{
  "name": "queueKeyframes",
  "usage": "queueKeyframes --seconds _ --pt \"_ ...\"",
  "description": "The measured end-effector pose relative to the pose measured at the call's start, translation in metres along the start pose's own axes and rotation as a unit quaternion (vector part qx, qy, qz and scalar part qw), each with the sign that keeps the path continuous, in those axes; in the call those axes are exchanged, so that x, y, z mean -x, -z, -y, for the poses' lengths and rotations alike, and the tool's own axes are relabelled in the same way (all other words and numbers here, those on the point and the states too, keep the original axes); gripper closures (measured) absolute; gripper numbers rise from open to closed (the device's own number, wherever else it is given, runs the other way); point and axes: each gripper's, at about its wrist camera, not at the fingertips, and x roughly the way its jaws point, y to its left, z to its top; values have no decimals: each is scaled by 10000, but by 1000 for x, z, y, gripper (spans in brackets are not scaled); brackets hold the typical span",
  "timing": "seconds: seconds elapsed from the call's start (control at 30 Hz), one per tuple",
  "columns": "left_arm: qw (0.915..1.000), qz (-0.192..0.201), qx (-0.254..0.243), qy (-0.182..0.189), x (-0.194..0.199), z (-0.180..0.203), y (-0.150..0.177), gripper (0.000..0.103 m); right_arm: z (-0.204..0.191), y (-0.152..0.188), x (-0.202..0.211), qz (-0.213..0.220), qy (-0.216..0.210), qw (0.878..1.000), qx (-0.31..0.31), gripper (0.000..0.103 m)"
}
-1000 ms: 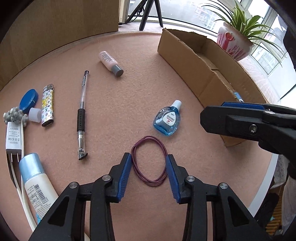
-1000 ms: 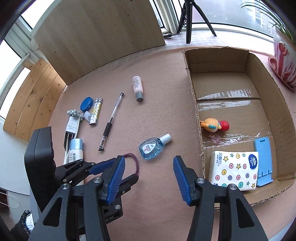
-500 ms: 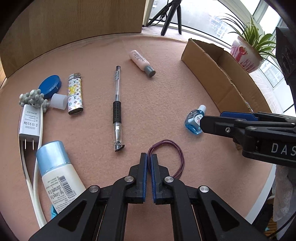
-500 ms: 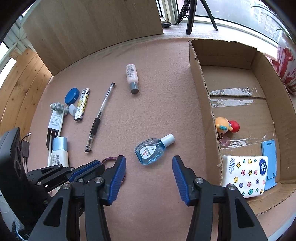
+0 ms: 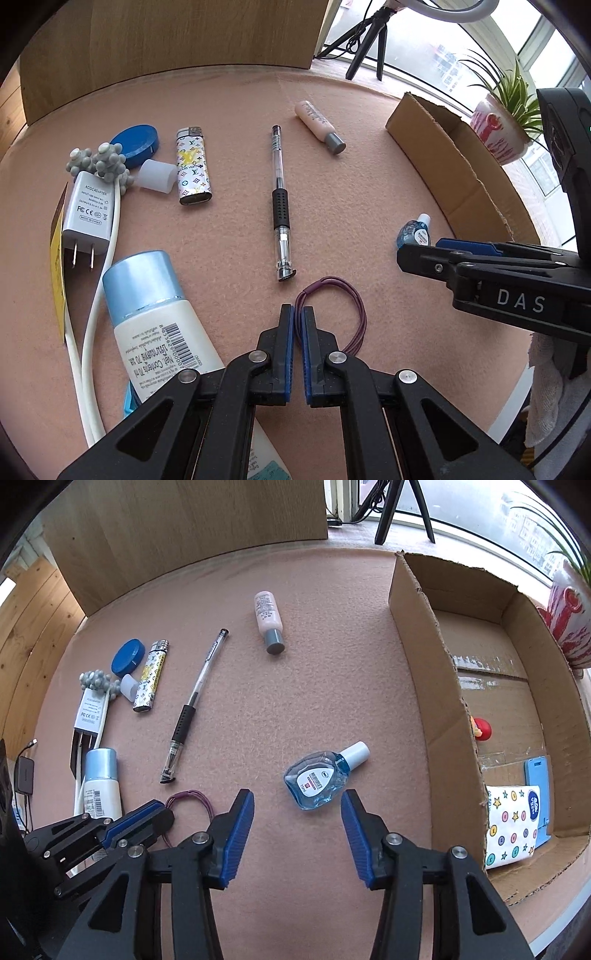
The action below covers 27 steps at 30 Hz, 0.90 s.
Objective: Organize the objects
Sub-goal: 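Grasp the blue eye-drop bottle with the right gripper while the left grasps the rubber band, then carry the eye-drop bottle and rubber band into the box and release both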
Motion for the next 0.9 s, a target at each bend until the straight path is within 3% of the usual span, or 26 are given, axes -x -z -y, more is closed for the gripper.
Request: queueKeyframes --seconds 0.2,0.43,0.9 --pt "9999 -24 53 123 1 -2 2 99 15 -10 -15 -43 -50 9982 -601 58" --pt "9998 11 94 162 4 -2 -2 99 11 -17 -18 9 11 9993 -368 69" --pt "9986 493 -58 193 39 21 -36 99 28 -1 27 378 -754 9961 -276 69"
